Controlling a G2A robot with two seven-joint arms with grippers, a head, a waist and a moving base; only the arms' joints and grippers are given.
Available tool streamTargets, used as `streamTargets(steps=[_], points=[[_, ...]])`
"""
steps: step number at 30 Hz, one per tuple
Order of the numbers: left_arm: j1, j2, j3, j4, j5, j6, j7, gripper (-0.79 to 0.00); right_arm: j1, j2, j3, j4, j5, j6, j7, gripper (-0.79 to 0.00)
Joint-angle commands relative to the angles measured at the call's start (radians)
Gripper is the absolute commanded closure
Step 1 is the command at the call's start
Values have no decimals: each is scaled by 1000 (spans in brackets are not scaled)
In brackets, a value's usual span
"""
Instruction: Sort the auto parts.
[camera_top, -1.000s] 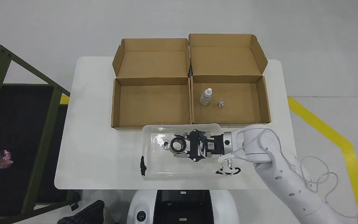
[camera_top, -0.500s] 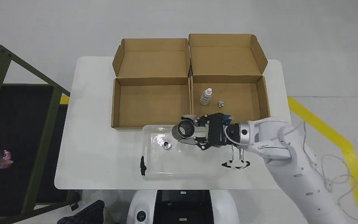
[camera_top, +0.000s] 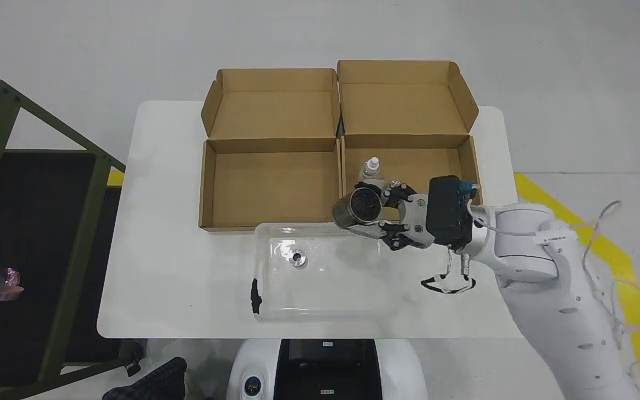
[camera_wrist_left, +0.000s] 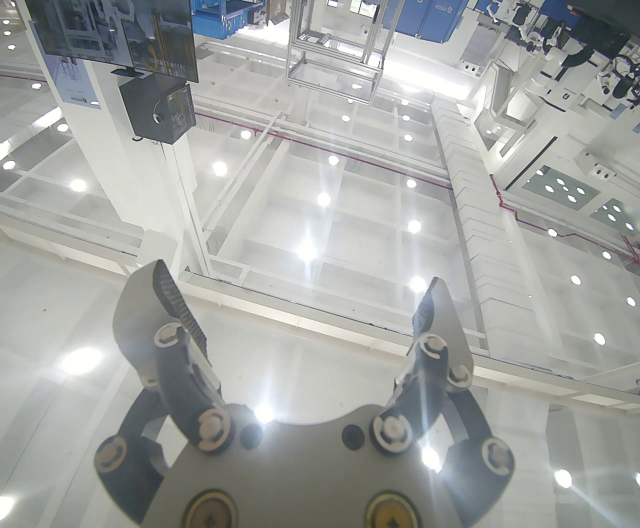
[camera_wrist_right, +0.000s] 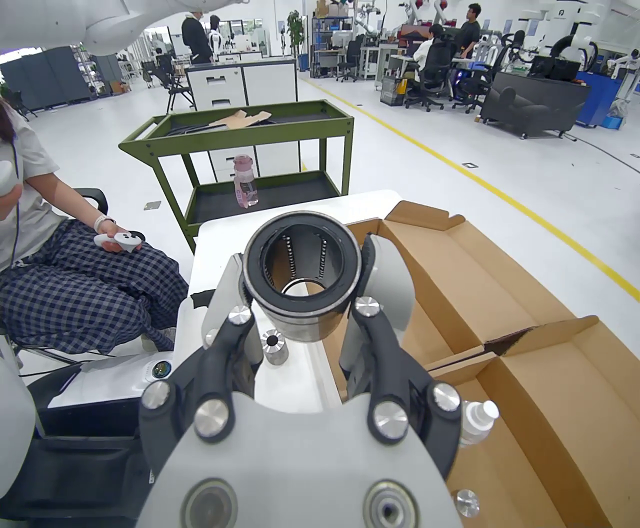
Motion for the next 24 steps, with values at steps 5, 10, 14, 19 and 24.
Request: streamTargets(steps=[5,10,14,19,24], points=[[0,0,0,0,0,0,0,-785,-6,5,24,13,20,-10,-15,0],[0,0,0,0,0,0,0,-785,-6,8,35,28,44,-19,-25,0],[0,0,0,0,0,0,0,-785,-8,12,47,33,56,-25,-29,0],[0,0,0,0,0,0,0,-785,-12,14,49,29,55,-23,-25,0],[0,0,0,0,0,0,0,-785,-6,13,17,29,24,1,-10,0]])
